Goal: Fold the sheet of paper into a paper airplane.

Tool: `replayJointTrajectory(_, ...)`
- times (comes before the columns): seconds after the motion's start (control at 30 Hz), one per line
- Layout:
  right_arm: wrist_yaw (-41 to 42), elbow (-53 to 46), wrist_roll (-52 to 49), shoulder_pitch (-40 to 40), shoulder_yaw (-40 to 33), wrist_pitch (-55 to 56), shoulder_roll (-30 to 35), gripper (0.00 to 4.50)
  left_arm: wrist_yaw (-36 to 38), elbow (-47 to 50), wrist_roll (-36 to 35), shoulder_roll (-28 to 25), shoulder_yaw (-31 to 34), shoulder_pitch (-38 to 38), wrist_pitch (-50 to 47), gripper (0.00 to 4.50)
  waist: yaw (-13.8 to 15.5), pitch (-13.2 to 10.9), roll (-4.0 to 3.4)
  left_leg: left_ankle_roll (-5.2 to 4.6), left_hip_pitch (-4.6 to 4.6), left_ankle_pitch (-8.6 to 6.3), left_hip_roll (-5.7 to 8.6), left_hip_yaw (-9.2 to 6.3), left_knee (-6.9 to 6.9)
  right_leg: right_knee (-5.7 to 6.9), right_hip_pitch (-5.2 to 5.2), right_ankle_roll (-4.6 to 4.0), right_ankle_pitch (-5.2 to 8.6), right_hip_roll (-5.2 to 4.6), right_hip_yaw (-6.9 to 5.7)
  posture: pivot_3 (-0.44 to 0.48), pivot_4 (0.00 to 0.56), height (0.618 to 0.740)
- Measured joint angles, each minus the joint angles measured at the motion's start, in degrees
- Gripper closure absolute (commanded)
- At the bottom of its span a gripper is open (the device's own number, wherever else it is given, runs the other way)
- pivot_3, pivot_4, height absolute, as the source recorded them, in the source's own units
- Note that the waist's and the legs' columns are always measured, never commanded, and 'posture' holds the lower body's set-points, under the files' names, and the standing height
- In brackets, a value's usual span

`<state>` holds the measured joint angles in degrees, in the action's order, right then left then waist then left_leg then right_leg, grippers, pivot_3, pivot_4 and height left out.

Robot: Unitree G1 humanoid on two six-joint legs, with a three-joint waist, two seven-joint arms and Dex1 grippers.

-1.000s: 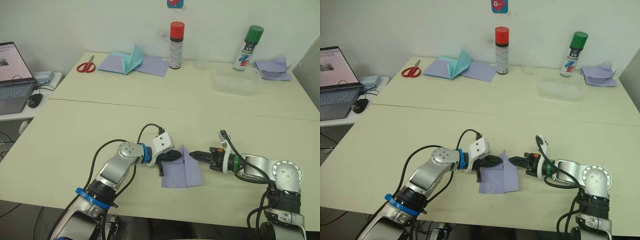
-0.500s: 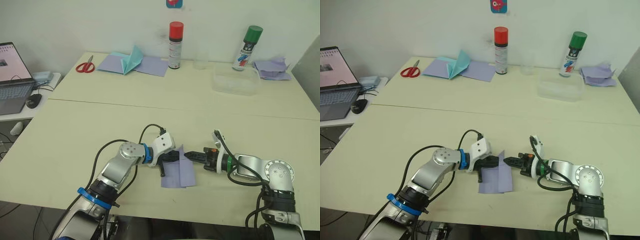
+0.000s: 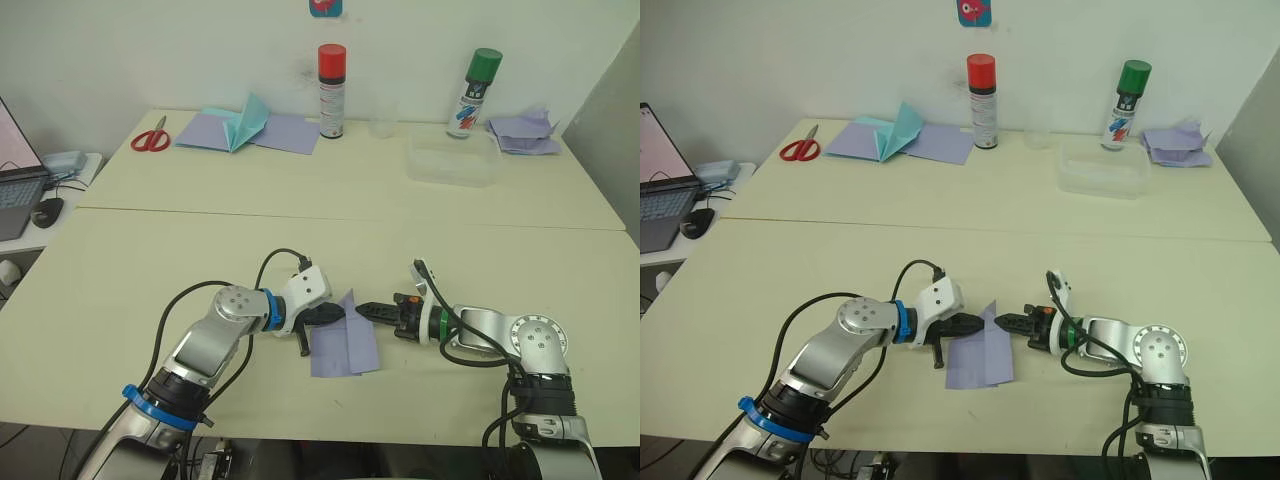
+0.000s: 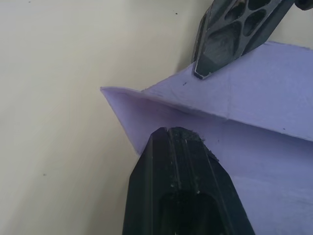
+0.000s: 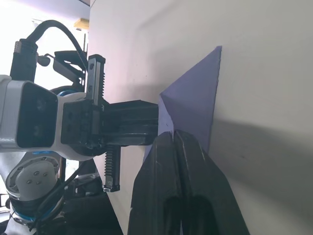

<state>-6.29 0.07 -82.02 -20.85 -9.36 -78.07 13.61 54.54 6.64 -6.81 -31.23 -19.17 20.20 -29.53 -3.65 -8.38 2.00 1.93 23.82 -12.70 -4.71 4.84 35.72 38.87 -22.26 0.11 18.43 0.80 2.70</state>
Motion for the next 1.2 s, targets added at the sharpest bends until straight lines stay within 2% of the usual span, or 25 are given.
replayJointTrajectory(0.2, 0.8, 0.0, 0.8, 0.0, 0.3, 0.2, 0.0, 4.45, 0.1, 2.6, -1.0, -3.2, 1.5, -1.7, -2.0, 4.50, -0.1, 0.0, -0.01, 0.00, 0.00, 0.00, 0.00, -0.01, -0.01, 0.01, -0.01, 0.00, 0.00, 0.00, -0.01, 0.000, 0.150, 0.740)
replayJointTrajectory(0.57, 5.3, -2.1, 7.7, -0.7, 2.9, 1.2, 0.2, 4.45, -0.3, 2.3, -1.6, -3.1, 1.5, -1.8, -2.4, 4.50, -0.1, 0.1, 0.02, 0.00, -0.04, 0.00, 0.01, 0.00, 0.03, 0.01, 0.03, 0.00, 0.00, -0.01, 0.01, 0.000, 0.150, 0.740)
replayJointTrajectory(0.67, 6.4, -2.0, 7.6, -0.7, 2.6, 0.5, 0.2, 3.84, -0.3, 2.2, -1.6, -3.1, 1.4, -1.8, -2.2, 4.50, -0.1, 0.1, 0.01, 0.00, -0.04, 0.00, 0.04, 0.01, 0.04, 0.01, 0.04, 0.00, 0.00, -0.03, 0.02, 0.000, 0.150, 0.740)
replayJointTrajectory(0.8, 7.5, -1.9, 7.5, -0.7, 2.3, -0.3, 0.2, 2.43, -0.3, 2.0, -1.6, -3.1, 1.2, -1.8, -1.5, 4.50, 0.0, 0.1, 0.01, 0.00, -0.02, 0.00, 0.05, 0.01, 0.03, 0.01, 0.03, 0.00, 0.00, -0.04, 0.02, 0.000, 0.150, 0.740)
replayJointTrajectory(1.2, 5.6, 0.3, -0.3, -1.3, -0.2, -2.0, -1.2, 2.43, -0.3, 1.5, -1.6, -2.9, 1.1, -1.6, -1.0, 4.50, 0.2, 0.1, 0.01, 0.00, -0.02, 0.00, 0.06, 0.02, 0.05, 0.01, 0.04, 0.00, 0.00, -0.06, 0.03, 0.000, 0.150, 0.740)
